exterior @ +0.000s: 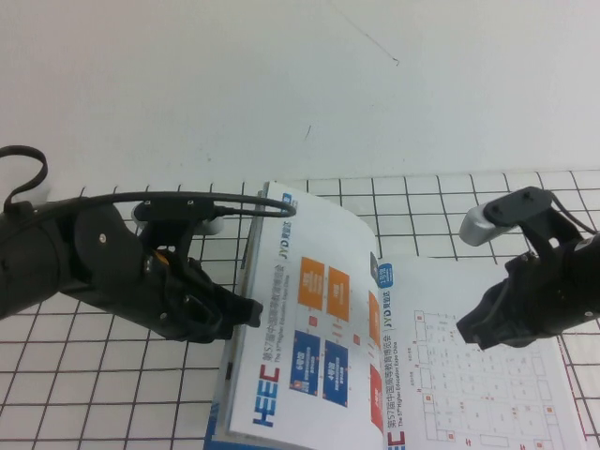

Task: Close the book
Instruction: 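Close the open booklet and leave it lying on the table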

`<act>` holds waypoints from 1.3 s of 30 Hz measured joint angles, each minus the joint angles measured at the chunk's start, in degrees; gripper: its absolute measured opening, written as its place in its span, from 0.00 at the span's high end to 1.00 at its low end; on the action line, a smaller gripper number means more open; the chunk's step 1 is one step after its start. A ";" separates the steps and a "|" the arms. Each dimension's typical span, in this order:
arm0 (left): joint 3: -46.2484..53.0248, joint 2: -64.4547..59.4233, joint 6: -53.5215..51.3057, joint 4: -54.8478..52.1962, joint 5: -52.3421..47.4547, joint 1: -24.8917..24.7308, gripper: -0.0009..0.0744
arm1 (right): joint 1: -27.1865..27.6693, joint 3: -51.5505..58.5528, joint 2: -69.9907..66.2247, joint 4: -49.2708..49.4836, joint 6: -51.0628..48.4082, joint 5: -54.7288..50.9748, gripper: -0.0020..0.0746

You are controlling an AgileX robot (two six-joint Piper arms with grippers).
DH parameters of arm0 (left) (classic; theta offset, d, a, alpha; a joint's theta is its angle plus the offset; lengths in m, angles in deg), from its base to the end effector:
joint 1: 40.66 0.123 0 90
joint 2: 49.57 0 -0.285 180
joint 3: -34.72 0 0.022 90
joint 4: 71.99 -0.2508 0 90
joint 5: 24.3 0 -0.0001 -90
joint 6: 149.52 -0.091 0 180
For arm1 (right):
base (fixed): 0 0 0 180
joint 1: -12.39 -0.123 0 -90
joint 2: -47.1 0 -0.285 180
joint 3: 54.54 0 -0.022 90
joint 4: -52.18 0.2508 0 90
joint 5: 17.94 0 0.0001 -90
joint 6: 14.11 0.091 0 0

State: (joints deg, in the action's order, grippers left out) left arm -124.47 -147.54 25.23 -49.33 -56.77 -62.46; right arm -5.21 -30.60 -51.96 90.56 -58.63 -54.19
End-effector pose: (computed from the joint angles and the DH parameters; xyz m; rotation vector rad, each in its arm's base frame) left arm 0.2859 -0.1346 0.2273 0.2530 2.6406 -0.4891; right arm 0.2813 0.1243 0.2109 -0.7904 2.5217 0.5329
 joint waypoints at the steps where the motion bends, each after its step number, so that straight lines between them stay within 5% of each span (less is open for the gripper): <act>1: 0.00 -0.09 -0.45 1.03 0.70 0.00 0.99 | 0.00 0.00 0.00 0.28 -0.20 0.61 0.98; 11: 0.00 -0.22 -19.22 24.77 3.10 -1.34 0.99 | 0.00 0.12 5.52 0.23 -0.60 1.20 0.98; 17: -2.28 -0.22 -28.77 34.31 3.84 -8.62 0.99 | -0.09 -0.11 16.42 0.55 -0.60 3.65 0.98; 28: -8.81 14.09 -29.26 30.21 1.26 -12.40 0.99 | -0.09 -2.78 33.94 -5.94 2.25 -2.77 0.98; 39: -3.65 42.52 -11.71 7.08 -7.68 -12.42 0.99 | -0.09 -2.78 55.23 -23.50 15.20 -14.91 0.98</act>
State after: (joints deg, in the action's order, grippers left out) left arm -128.12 -105.02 13.51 -42.25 -64.45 -74.88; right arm -5.30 -33.39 3.26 67.05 -43.43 -69.11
